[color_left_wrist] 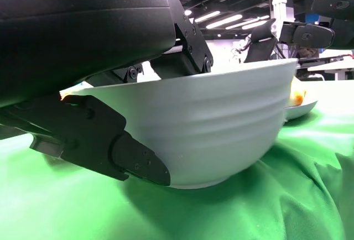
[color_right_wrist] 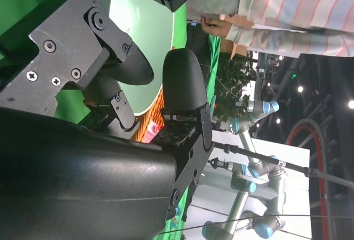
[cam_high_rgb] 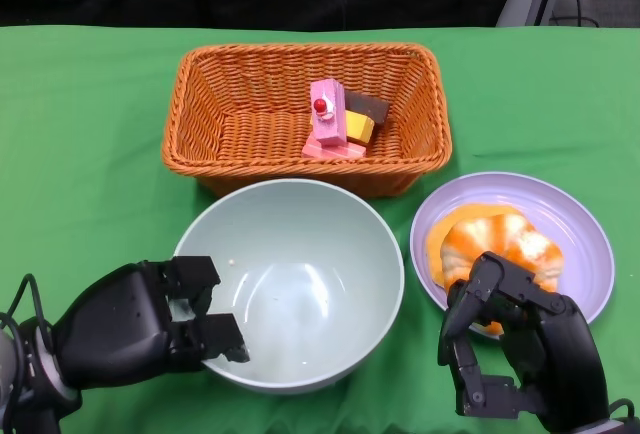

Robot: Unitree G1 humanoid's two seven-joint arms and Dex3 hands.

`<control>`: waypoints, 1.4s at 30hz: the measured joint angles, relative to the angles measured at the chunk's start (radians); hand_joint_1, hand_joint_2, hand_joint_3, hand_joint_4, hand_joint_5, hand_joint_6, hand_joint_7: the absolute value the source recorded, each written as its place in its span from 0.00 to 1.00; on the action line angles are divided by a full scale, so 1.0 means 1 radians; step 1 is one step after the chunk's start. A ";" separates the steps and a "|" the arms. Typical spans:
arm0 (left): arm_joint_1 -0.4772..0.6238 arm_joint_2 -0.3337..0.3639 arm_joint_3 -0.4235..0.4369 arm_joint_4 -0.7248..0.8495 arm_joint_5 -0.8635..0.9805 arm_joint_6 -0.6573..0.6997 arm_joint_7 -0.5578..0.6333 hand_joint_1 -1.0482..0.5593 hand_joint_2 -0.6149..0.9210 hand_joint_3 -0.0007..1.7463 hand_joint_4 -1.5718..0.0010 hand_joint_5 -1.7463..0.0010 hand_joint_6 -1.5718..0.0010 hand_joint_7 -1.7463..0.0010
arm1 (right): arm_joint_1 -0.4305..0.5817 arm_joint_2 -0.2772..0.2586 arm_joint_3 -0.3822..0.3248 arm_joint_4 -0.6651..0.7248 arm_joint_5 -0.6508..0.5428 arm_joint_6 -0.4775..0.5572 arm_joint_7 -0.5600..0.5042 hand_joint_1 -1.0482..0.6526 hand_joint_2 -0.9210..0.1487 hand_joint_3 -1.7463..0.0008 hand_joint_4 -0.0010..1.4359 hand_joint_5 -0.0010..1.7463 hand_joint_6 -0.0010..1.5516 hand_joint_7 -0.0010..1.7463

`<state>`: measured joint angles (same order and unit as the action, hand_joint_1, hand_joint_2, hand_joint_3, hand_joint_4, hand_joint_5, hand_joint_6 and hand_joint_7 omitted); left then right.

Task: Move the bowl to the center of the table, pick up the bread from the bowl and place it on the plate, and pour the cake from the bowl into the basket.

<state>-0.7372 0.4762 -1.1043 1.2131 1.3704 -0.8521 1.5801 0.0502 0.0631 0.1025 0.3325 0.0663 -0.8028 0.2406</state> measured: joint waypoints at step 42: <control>0.240 -0.165 0.589 -0.155 -1.623 -0.498 -1.539 0.63 0.97 0.27 0.54 0.24 0.48 0.36 | -0.001 -0.001 0.003 -0.034 -0.006 0.035 0.010 0.60 0.52 0.16 0.59 1.00 0.43 0.93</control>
<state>-0.4977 0.3108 -0.5151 1.0576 -0.2527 -1.3502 0.0408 0.0491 0.0625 0.1054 0.2989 0.0601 -0.7683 0.2509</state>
